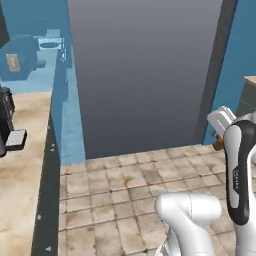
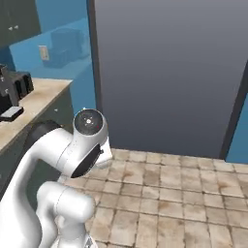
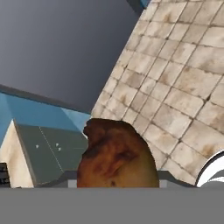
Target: Take the chicken drumsticks from the pan and place one on each plate on the dining counter.
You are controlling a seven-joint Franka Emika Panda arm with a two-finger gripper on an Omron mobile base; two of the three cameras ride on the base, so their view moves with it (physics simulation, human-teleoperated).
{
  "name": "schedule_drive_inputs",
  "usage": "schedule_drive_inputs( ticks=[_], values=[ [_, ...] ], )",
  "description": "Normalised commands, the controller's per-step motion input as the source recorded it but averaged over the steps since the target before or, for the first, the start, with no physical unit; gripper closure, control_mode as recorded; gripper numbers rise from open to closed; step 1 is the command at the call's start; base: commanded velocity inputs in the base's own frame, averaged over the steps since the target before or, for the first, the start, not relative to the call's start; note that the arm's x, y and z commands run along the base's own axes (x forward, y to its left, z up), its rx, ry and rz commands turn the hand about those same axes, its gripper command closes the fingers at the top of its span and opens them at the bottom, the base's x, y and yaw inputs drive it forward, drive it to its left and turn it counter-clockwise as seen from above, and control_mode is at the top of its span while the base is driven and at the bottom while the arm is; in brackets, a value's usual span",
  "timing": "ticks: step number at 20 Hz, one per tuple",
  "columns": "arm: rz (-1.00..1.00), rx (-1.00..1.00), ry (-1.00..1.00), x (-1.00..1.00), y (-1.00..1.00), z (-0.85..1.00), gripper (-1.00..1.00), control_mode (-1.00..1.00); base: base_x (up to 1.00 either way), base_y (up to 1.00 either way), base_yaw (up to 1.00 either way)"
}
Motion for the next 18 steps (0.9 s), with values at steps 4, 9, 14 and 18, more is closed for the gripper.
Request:
schedule_drive_inputs(
  ticks=[4,9,14,18],
  values=[
    [0.0,0.0,0.0,0.0,0.0,0.0,1.0,1.0,0.0,-0.32,-0.84],
    [0.0,0.0,0.0,0.0,0.0,0.0,1.0,1.0,0.0,-0.37,-0.76],
    [0.0,0.0,0.0,0.0,0.0,0.0,1.0,1.0,0.04,-0.8,-0.63],
    [0.0,0.0,0.0,0.0,0.0,0.0,1.0,1.0,0.0,-1.0,-0.52]
  ],
)
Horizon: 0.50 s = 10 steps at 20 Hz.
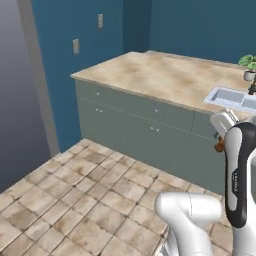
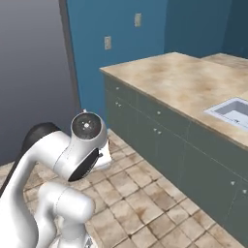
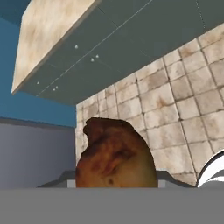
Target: Take the chicken drumsticks from the pan and place one on each plate on the dining counter.
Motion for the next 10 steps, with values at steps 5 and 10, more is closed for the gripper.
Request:
schedule_drive_inputs(
  ticks=[5,10],
  values=[
    [0.0,0.0,0.0,0.0,0.0,0.0,1.0,1.0,0.0,-1.0,-0.46],
    [0.0,0.0,0.0,0.0,0.0,0.0,1.0,1.0,-0.07,-1.0,-0.39]
  ],
)
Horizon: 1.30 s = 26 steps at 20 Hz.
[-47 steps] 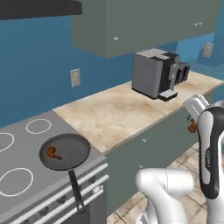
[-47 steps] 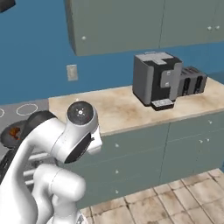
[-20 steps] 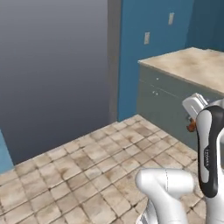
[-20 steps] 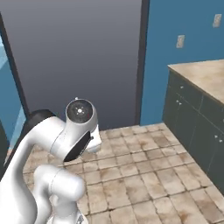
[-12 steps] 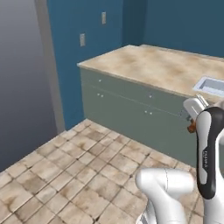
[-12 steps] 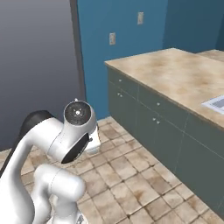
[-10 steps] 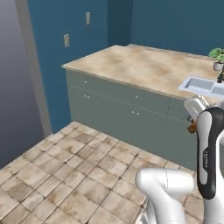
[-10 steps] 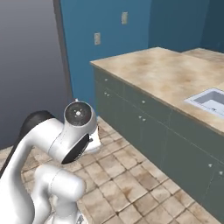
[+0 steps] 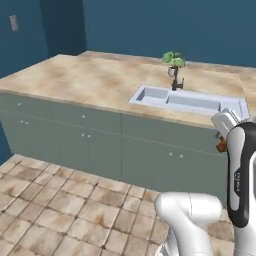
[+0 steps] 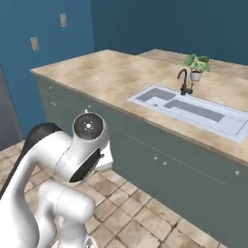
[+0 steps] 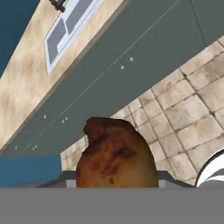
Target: Take the chicken drumsticks from the pan and place one on each plate on the dining counter.
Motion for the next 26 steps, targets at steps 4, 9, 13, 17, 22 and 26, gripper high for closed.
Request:
schedule_drive_inputs(
  ticks=[4,9,13,17,22,26],
  values=[
    [0.0,0.0,0.0,0.0,0.0,0.0,1.0,1.0,-0.14,-1.0,-0.38],
    [0.0,0.0,0.0,0.0,0.0,0.0,1.0,1.0,-0.05,-1.0,-0.37],
    [0.0,0.0,0.0,0.0,0.0,0.0,1.0,1.0,0.0,-1.0,-0.34],
    [0.0,0.0,0.0,0.0,0.0,0.0,1.0,1.0,0.0,-1.0,-0.3],
    [0.0,0.0,0.0,0.0,0.0,0.0,1.0,1.0,0.09,-1.0,-0.29],
    [0.0,0.0,0.0,0.0,0.0,0.0,1.0,1.0,0.21,-1.0,-0.3]
  ],
)
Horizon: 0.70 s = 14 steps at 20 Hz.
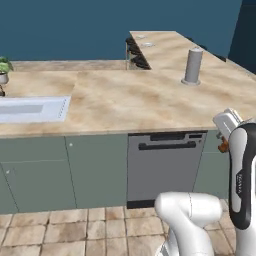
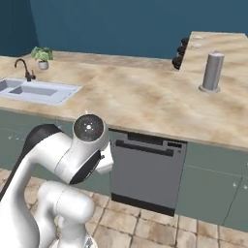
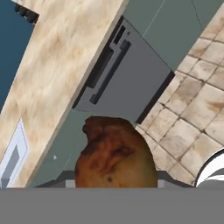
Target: Take the chicken drumsticks from the pan and place one on each plate on the dining counter.
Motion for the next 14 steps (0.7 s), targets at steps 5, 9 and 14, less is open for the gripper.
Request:
schedule_drive_inputs(
  ticks=[5,9,14],
  values=[
    [0.0,0.0,0.0,0.0,0.0,0.0,1.0,1.0,0.28,-1.0,-0.25],
    [0.0,0.0,0.0,0.0,0.0,0.0,1.0,1.0,0.34,-1.0,-0.23],
    [0.0,0.0,0.0,0.0,0.0,0.0,1.0,1.0,0.47,-1.0,-0.19]
  ],
)
